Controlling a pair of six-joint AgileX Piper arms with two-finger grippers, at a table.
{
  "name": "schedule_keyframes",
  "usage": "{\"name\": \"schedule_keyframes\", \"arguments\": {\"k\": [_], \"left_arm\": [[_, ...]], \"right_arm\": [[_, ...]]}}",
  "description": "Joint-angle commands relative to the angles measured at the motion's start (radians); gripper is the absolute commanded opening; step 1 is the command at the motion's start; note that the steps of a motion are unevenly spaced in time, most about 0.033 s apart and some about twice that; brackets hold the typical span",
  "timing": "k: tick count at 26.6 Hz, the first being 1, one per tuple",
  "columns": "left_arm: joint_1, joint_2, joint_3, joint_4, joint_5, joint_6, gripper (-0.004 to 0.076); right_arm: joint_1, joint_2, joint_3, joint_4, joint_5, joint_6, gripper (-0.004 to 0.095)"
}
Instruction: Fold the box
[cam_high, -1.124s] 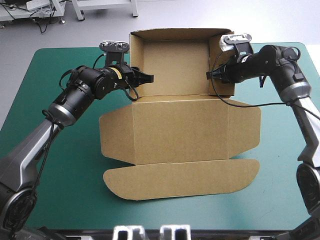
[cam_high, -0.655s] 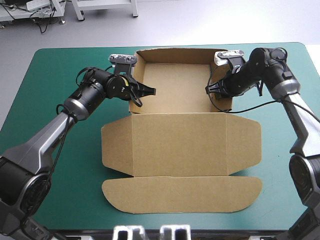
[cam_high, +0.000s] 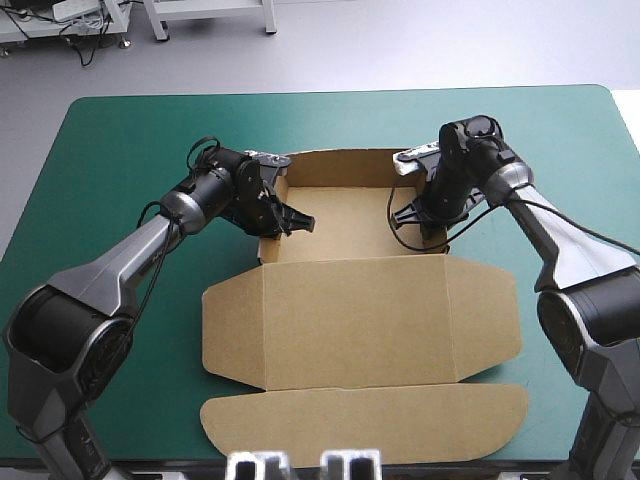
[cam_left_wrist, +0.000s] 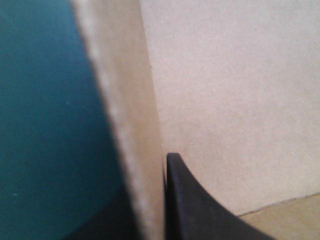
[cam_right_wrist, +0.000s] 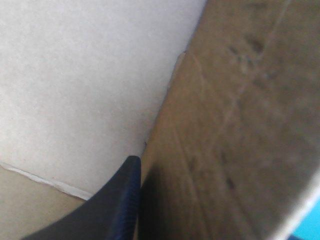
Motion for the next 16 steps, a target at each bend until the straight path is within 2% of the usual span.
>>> {"name": "schedule_keyframes", "arguments": {"k": [1, 5, 7, 10, 16], "left_arm": [[-0.014, -0.059, -0.031, -0.067, 0.039, 0.099, -0.0008], [-0.014, -0.059, -0.031, -0.038, 0.047, 0.099, -0.0008], [-0.014, -0.059, -0.031, -0.051, 0.047, 0.102, -0.0008], [-0.014, -0.059, -0.031, -0.112, 0.065, 0.189, -0.0008], [-0.014, -0.047, -0.031, -0.072, 0.024, 0.177, -0.0008]], "right_arm": [[0.003, -0.047, -0.032, 0.038, -0.060, -0.006, -0.0020], [0.003, -0.047, -0.032, -0.021, -0.010, 0.019, -0.0019], [0.003, -0.047, -0.032, -0.021, -0.008, 0.021, -0.0019], [0.003, -0.047, -0.030, -0.016, -0.018, 0.029, -0.0020], [0.002, -0.047, -0.030, -0.020, -0.025, 0.039, -0.0020]]}}
